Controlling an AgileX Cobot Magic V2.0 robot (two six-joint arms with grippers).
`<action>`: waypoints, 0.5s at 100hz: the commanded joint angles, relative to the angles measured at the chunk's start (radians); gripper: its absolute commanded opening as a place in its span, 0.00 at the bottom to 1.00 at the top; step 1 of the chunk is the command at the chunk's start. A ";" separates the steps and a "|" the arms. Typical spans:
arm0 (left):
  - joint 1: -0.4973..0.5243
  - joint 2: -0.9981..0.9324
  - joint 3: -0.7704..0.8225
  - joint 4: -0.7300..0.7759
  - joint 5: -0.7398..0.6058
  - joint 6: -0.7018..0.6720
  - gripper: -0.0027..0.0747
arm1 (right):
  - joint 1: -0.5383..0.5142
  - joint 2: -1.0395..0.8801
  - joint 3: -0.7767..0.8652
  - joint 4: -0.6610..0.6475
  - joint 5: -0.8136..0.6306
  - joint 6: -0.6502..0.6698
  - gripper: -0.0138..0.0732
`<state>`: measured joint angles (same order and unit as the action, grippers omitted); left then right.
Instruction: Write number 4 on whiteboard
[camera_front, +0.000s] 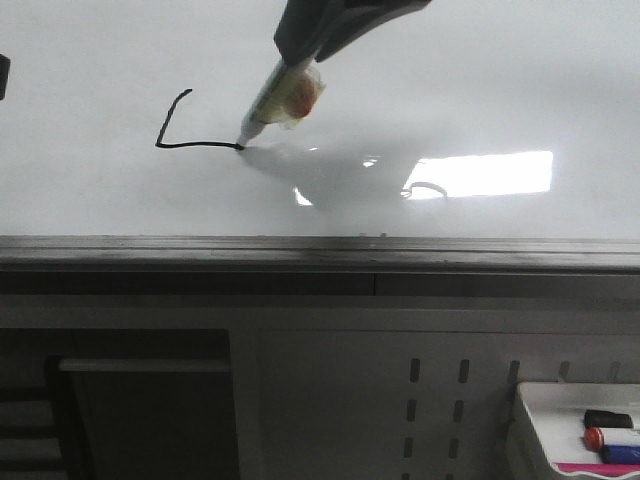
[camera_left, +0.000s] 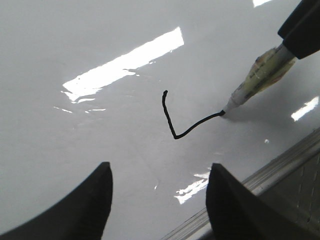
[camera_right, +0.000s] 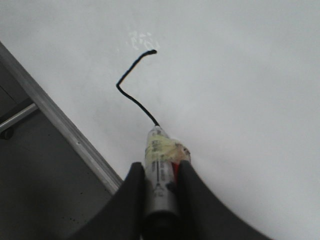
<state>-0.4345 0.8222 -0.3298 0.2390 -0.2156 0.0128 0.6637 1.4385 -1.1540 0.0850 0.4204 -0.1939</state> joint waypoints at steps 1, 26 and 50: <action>0.002 -0.008 -0.028 -0.016 -0.065 -0.002 0.54 | 0.036 -0.039 -0.062 -0.015 -0.122 -0.010 0.08; 0.002 -0.008 -0.028 -0.016 -0.065 -0.002 0.54 | 0.006 0.008 -0.102 -0.024 -0.191 -0.010 0.08; 0.002 -0.008 -0.028 -0.016 -0.063 -0.002 0.54 | 0.017 0.044 -0.096 -0.014 0.008 -0.010 0.08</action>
<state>-0.4345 0.8222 -0.3298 0.2390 -0.2156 0.0128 0.6704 1.5086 -1.2211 0.0740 0.3840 -0.1954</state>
